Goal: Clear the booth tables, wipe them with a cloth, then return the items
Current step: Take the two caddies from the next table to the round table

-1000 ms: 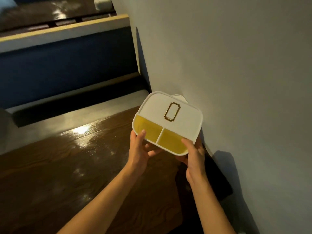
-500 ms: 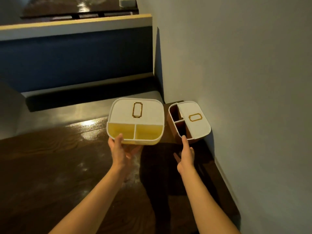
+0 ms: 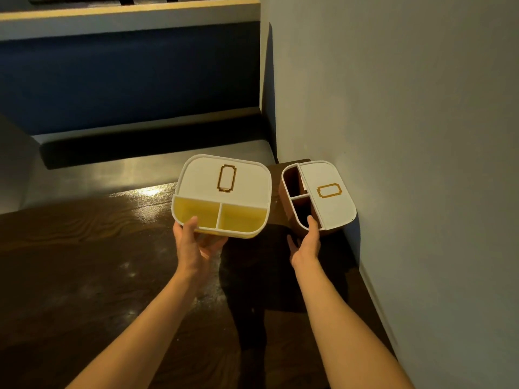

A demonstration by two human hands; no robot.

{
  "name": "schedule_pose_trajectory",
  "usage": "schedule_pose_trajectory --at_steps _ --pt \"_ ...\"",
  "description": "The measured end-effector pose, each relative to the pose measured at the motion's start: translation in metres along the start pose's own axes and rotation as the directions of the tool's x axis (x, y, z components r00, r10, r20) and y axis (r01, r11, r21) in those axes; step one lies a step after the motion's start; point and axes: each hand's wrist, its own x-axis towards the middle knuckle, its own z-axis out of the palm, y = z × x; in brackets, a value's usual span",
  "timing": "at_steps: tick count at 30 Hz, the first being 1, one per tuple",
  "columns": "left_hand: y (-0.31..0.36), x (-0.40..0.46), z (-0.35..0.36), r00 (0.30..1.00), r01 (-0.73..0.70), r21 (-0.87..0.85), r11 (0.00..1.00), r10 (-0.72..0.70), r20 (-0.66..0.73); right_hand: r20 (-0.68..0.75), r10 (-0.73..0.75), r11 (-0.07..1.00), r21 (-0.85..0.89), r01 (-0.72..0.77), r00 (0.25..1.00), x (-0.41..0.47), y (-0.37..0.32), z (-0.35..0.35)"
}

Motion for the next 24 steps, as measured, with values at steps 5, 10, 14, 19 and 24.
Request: schedule_pose_trajectory --at_steps 5,10,14,19,24 --pt "0.004 -0.002 -0.005 1.000 0.009 -0.030 1.000 -0.009 0.000 0.016 0.004 0.993 0.118 -0.006 1.000 -0.001 0.002 -0.003" --pt "0.011 -0.005 -0.011 1.000 0.006 -0.046 0.999 -0.006 0.010 0.042 0.007 0.988 0.153 -0.013 0.999 -0.002 0.005 -0.005" --pt "0.016 -0.009 -0.015 0.999 -0.016 -0.067 0.998 0.018 0.032 0.043 0.016 0.988 0.151 -0.022 0.999 -0.003 0.004 -0.003" --pt "0.019 -0.014 -0.023 0.999 -0.029 -0.046 0.999 0.030 0.014 0.064 -0.035 0.991 0.133 0.026 0.997 -0.023 0.009 -0.007" --pt "0.025 -0.019 -0.033 0.999 -0.031 -0.028 0.999 0.031 -0.019 0.176 -0.086 0.990 0.128 0.064 0.981 -0.058 0.013 -0.019"
